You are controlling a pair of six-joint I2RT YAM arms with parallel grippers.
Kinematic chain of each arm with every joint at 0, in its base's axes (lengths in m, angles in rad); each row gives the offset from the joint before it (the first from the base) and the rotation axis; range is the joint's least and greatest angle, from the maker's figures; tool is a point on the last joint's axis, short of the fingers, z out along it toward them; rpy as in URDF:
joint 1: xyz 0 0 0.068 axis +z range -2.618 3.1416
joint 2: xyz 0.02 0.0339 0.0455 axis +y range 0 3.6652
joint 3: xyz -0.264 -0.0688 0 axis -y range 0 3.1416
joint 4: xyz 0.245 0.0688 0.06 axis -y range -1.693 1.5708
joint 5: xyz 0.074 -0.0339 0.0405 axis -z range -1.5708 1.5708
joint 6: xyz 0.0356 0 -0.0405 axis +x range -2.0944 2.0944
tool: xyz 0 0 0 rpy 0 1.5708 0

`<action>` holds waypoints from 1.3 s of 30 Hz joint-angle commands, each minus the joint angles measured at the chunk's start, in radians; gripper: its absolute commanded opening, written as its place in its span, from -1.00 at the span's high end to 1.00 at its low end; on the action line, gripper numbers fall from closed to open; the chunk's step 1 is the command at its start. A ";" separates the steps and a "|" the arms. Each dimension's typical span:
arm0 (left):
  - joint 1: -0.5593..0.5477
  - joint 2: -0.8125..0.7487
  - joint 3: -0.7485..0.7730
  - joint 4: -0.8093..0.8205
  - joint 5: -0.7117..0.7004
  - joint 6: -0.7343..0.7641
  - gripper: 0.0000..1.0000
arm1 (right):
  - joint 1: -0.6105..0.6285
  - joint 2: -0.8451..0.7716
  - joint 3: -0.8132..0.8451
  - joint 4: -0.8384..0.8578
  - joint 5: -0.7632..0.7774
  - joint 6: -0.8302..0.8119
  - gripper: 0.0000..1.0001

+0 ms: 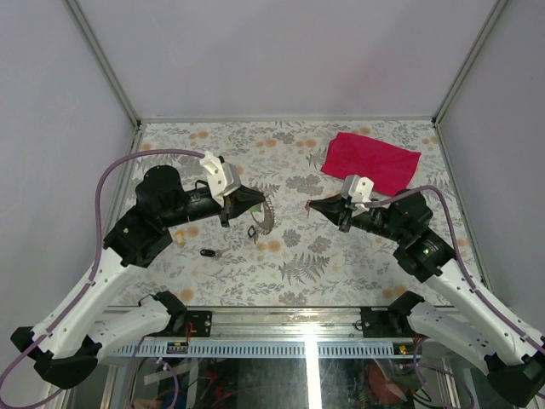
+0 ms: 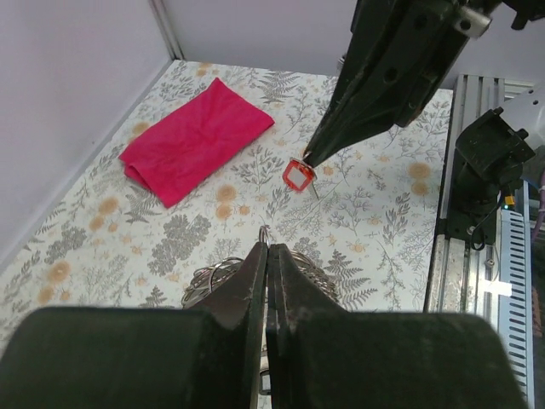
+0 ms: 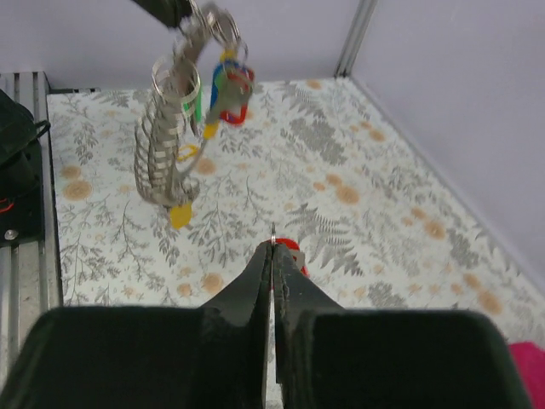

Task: Put the keys on the keyring

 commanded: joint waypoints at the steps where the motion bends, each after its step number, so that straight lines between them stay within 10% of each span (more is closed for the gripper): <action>1: -0.030 0.032 0.065 0.039 -0.005 0.075 1.00 | 0.011 0.044 0.125 0.043 -0.056 -0.084 1.00; 18: -0.032 0.034 0.065 0.102 -0.044 0.043 1.00 | 0.012 0.289 0.470 -0.179 -0.256 0.162 1.00; 39: -0.031 0.042 0.070 0.086 -0.059 0.037 1.00 | 0.031 0.427 0.522 -0.050 -0.385 0.339 1.00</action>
